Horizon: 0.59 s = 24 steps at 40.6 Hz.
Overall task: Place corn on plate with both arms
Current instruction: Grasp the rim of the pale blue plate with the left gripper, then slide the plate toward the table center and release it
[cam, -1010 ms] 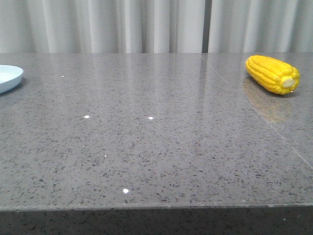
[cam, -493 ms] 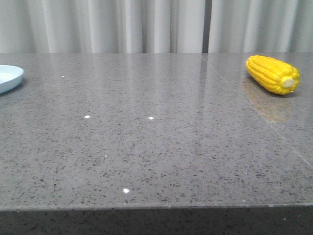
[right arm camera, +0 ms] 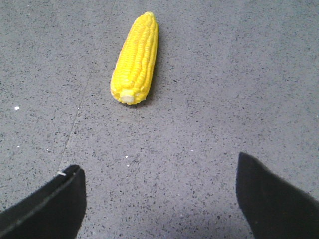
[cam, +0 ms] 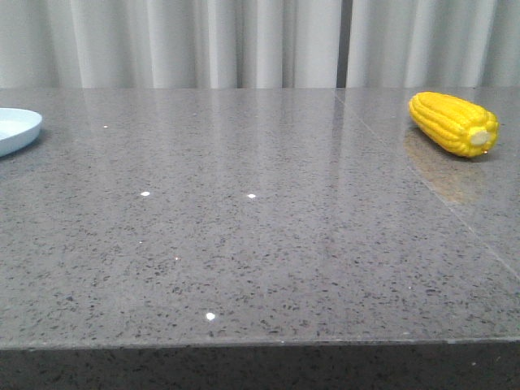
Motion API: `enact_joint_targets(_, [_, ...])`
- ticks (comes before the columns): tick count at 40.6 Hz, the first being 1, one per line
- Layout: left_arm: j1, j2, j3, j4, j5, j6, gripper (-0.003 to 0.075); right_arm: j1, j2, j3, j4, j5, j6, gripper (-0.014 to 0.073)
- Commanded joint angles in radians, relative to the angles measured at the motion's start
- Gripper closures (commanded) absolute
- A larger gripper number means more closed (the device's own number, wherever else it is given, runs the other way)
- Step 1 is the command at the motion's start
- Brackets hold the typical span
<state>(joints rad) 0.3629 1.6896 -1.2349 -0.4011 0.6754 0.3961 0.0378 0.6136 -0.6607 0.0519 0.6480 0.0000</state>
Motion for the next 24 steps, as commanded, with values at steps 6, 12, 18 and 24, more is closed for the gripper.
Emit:
enact_joint_targets(6, [-0.114,-0.176,-0.025,-0.04,-0.019,0.0,0.0741,-0.006,0.007,-0.031,-0.012,-0.06,-0.015,-0.0038])
enact_joint_targets(12, [-0.217,-0.238,-0.025,-0.044,0.003,0.0,0.0741,-0.006,0.007,-0.031,-0.012,-0.06,-0.015,-0.0038])
enact_joint_targets(18, [-0.344,-0.248,-0.025,-0.051,0.026,0.0,0.0741,-0.006,0.007,-0.031,-0.012,-0.06,-0.015,-0.0038])
enact_joint_targets(24, [-0.47,-0.234,-0.025,-0.064,0.026,0.0,0.0741,-0.006,0.007,-0.031,-0.012,-0.06,-0.015,-0.0038])
